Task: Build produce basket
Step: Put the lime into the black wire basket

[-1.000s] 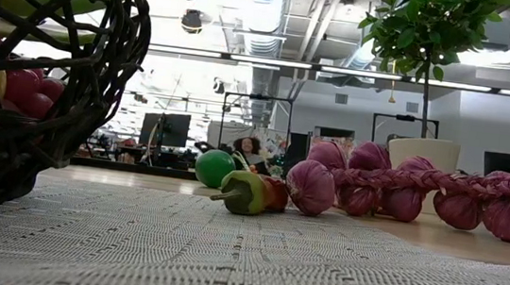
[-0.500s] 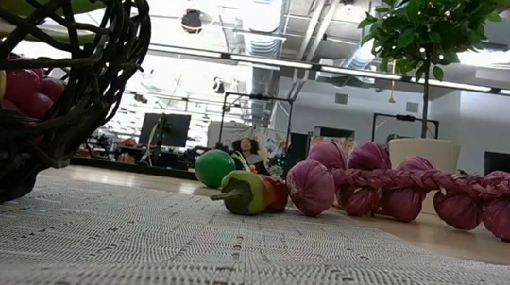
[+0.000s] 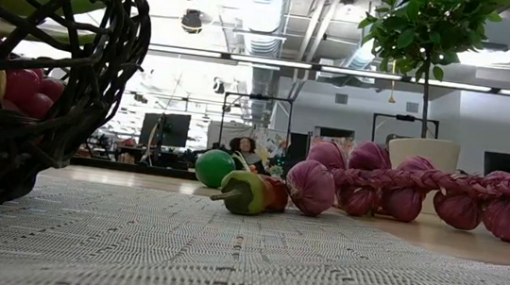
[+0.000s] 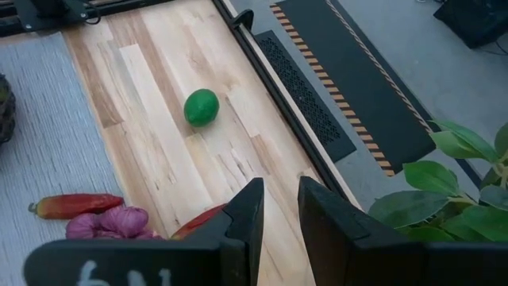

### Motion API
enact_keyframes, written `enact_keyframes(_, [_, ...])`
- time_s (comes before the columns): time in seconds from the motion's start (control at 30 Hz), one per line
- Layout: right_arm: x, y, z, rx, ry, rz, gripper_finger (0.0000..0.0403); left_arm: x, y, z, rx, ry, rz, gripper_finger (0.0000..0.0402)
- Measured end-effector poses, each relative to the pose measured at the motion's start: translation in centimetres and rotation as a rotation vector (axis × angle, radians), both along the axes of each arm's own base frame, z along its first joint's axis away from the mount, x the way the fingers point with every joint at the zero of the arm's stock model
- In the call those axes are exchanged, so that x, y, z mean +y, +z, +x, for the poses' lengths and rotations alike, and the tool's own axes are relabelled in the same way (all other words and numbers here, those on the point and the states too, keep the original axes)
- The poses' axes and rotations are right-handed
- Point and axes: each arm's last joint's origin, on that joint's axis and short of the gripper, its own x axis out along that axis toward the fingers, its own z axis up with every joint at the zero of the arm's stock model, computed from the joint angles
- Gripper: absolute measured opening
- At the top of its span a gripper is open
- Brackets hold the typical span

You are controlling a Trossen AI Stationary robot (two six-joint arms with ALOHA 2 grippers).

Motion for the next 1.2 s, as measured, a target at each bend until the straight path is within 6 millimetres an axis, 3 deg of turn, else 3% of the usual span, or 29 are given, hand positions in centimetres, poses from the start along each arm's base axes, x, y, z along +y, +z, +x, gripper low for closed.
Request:
enact_keyframes(0.17, [0.0,0.0,0.0,0.001,0.0,0.0,0.0104,5.2,1.7,2.0,-0.15,0.161,0.101,0.0201])
enact_keyframes(0.33, [0.0,0.0,0.0,0.0,0.0,0.001,0.0104,12.2,3.0,4.6,-0.279,0.459,0.168,0.0201])
enact_keyframes(0.47, [0.0,0.0,0.0,-0.001,-0.002,0.003,0.0104,18.3,3.7,7.3,-0.449,0.757,0.099,0.0213])
enact_keyframes(0.67, [0.0,0.0,0.0,0.001,-0.002,0.003,0.0104,25.3,3.7,11.6,-0.698,0.925,-0.017,0.0267])
enact_keyframes(0.77, [0.0,0.0,0.0,0.002,-0.002,0.003,0.0104,28.2,2.0,13.3,-0.705,1.03,0.013,0.0303])
enact_keyframes(0.93, [0.0,0.0,-0.1,0.006,-0.002,0.004,0.0104,31.8,-3.0,16.0,-0.647,1.334,-0.057,0.0337])
enact_keyframes(1.2, [0.0,-0.1,-0.1,0.008,-0.002,0.004,0.0104,33.7,-11.0,19.3,-0.526,1.615,-0.052,0.0341])
